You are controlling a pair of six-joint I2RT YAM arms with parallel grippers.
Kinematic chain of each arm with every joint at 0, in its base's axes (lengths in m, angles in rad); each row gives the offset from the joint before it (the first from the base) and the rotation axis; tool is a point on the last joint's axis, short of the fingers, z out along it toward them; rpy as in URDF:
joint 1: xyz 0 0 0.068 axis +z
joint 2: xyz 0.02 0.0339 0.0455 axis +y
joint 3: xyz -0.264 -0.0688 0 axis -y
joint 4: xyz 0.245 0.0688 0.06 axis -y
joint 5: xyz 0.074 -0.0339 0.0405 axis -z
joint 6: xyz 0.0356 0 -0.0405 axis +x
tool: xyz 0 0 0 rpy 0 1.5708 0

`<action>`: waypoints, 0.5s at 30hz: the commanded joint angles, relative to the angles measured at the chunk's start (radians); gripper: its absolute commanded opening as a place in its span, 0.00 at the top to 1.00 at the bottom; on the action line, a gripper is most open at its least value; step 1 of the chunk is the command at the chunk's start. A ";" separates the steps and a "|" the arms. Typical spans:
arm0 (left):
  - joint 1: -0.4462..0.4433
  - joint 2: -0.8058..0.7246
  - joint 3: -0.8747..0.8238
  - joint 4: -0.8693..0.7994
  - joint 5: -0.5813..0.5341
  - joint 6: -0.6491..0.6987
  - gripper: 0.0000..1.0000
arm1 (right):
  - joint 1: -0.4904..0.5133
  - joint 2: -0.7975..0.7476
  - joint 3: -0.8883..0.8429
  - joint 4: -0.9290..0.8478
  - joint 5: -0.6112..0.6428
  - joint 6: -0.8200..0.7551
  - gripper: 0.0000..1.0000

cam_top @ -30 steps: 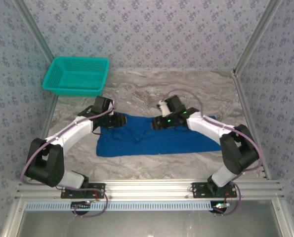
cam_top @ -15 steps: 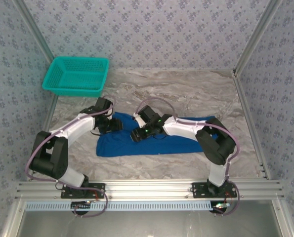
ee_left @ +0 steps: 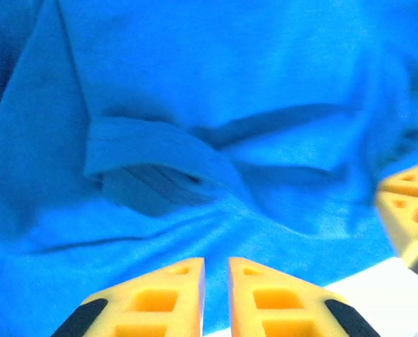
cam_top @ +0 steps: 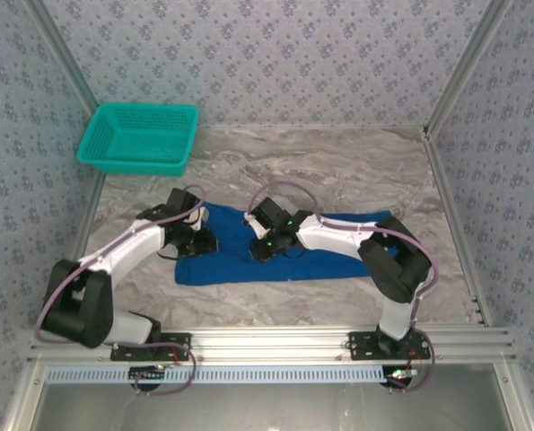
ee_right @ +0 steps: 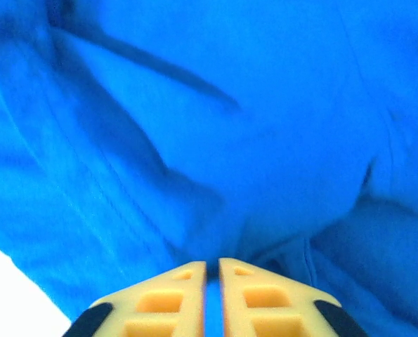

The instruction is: Fold the inside-out t-shirt

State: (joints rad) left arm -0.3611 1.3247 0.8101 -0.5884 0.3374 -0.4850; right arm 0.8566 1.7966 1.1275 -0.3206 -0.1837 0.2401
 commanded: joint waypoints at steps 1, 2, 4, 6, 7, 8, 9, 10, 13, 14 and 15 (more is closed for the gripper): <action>0.003 -0.103 -0.011 -0.005 -0.010 -0.033 0.73 | -0.034 -0.049 -0.045 -0.019 -0.088 0.073 0.71; 0.009 -0.110 -0.013 0.007 -0.053 -0.046 0.64 | -0.040 -0.049 -0.058 0.018 -0.129 0.113 0.65; 0.034 -0.089 -0.015 0.031 -0.111 -0.063 0.56 | -0.041 -0.044 -0.062 0.069 -0.169 0.183 0.56; 0.071 -0.044 -0.021 0.074 -0.118 -0.079 0.52 | -0.041 -0.032 -0.050 0.080 -0.188 0.222 0.52; 0.090 -0.019 -0.023 0.101 -0.105 -0.085 0.51 | -0.042 -0.024 -0.039 0.072 -0.175 0.237 0.50; 0.099 0.004 -0.027 0.130 -0.093 -0.090 0.50 | -0.043 -0.018 -0.036 0.069 -0.171 0.247 0.49; 0.102 0.024 -0.029 0.155 -0.082 -0.095 0.50 | -0.047 -0.011 -0.035 0.071 -0.168 0.255 0.49; 0.101 0.050 -0.026 0.176 -0.060 -0.095 0.49 | -0.051 -0.002 -0.032 0.074 -0.169 0.268 0.48; 0.100 0.119 -0.014 0.212 -0.006 -0.096 0.48 | -0.056 0.029 -0.019 0.073 -0.173 0.290 0.48; 0.099 0.133 -0.015 0.225 0.010 -0.096 0.48 | -0.057 0.038 -0.016 0.071 -0.174 0.291 0.48; 0.099 0.143 -0.020 0.235 0.019 -0.094 0.48 | -0.055 0.046 -0.013 0.072 -0.175 0.293 0.48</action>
State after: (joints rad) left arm -0.2604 1.4483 0.7898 -0.4168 0.2989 -0.5705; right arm 0.8070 1.8099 1.0874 -0.2466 -0.3389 0.4873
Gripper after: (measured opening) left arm 0.520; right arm 0.523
